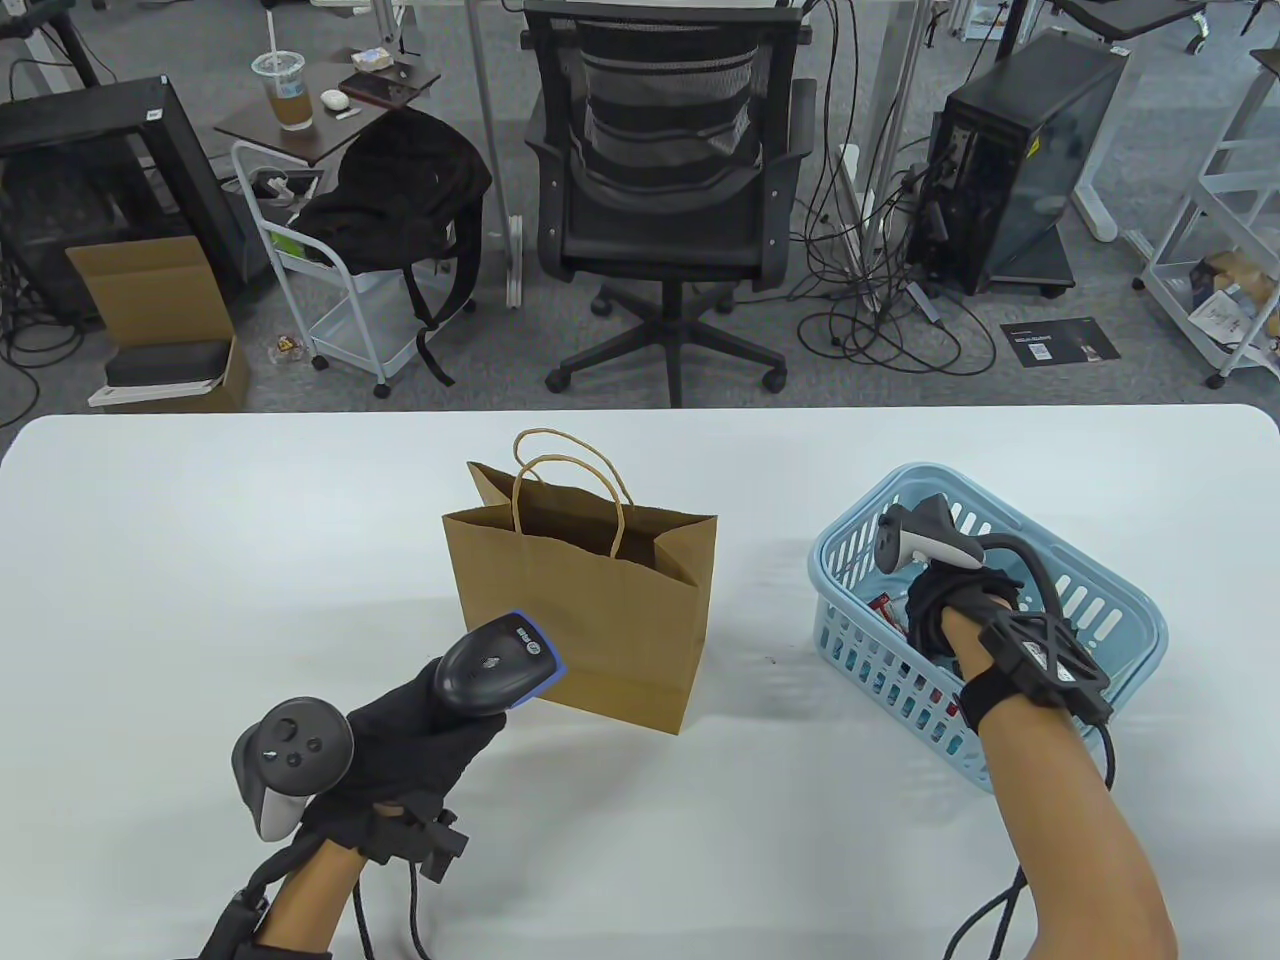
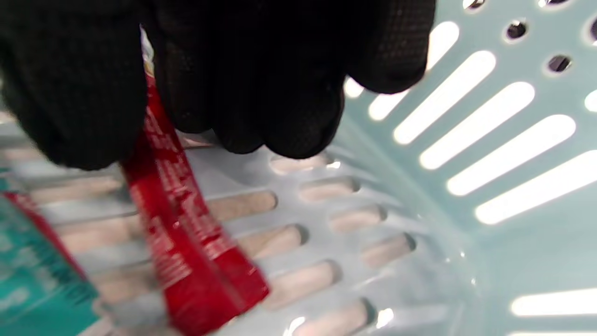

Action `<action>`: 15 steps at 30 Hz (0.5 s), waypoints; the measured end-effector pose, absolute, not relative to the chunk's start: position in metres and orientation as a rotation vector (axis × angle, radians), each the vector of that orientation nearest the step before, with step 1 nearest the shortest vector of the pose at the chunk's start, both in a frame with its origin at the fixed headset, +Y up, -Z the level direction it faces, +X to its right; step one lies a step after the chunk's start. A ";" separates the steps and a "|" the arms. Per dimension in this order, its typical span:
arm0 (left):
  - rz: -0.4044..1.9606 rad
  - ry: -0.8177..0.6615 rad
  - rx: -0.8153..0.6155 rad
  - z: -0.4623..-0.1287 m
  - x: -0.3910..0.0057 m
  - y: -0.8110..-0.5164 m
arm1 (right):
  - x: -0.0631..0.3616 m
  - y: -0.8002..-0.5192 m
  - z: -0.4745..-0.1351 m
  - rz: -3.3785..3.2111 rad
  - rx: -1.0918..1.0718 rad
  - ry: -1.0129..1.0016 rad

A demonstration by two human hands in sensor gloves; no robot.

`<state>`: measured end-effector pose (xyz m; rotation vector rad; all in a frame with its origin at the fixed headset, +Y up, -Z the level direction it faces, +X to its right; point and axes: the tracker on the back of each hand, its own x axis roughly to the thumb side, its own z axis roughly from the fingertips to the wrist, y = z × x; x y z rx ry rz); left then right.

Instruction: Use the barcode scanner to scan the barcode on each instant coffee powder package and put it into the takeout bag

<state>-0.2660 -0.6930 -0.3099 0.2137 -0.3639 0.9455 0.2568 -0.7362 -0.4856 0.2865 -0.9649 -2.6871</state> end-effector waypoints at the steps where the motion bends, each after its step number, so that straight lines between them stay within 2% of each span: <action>1: 0.944 -0.364 0.213 -0.310 -0.266 -0.693 | 0.257 -0.736 -0.486 -2.693 0.287 -0.963; 6: 0.941 -0.363 0.210 -0.310 -0.266 -0.693 | 0.259 -0.736 -0.486 -2.710 0.284 -0.998; 15: 0.942 -0.358 0.211 -0.311 -0.266 -0.693 | 0.257 -0.730 -0.486 -2.737 0.256 -0.934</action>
